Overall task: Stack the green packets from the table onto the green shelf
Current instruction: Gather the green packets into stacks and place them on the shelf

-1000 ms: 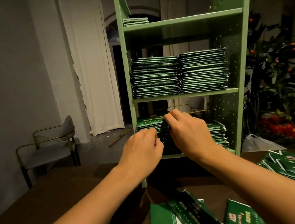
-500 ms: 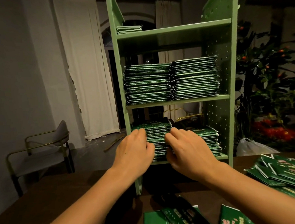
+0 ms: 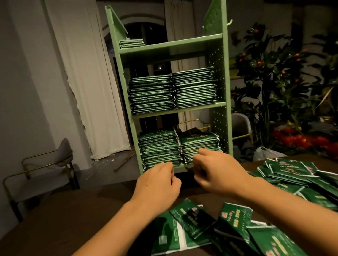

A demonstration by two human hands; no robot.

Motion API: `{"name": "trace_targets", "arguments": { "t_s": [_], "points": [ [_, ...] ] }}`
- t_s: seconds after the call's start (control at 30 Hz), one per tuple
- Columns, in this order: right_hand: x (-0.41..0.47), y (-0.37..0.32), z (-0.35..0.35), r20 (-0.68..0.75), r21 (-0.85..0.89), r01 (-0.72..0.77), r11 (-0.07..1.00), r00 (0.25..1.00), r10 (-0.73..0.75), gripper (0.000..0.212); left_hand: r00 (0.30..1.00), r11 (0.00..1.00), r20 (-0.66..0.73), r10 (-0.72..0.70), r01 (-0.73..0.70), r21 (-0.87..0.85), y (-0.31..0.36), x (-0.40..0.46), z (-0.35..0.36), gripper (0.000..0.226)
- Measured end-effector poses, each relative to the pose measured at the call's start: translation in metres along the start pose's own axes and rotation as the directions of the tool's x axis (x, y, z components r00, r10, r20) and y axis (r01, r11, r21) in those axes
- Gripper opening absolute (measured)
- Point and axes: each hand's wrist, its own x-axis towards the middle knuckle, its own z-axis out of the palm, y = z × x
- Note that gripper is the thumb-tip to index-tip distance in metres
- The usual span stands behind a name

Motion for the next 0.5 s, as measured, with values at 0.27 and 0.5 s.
{"name": "trace_targets", "arguments": {
  "t_s": [0.27, 0.5],
  "points": [
    [-0.063, 0.01, -0.022, 0.153, -0.008, -0.163, 0.987, 0.975, 0.162, 0.013, 0.993, 0.997, 0.096, 0.066, -0.062, -0.052, 0.046, -0.042, 0.014, 0.016],
    [-0.121, 0.02, -0.003, 0.492, -0.025, -0.326, 0.945, 0.819, 0.296, 0.064, 0.971, 0.995, 0.23, 0.068, -0.05, -0.086, 0.06, -0.085, 0.072, 0.028]
  ]
}}
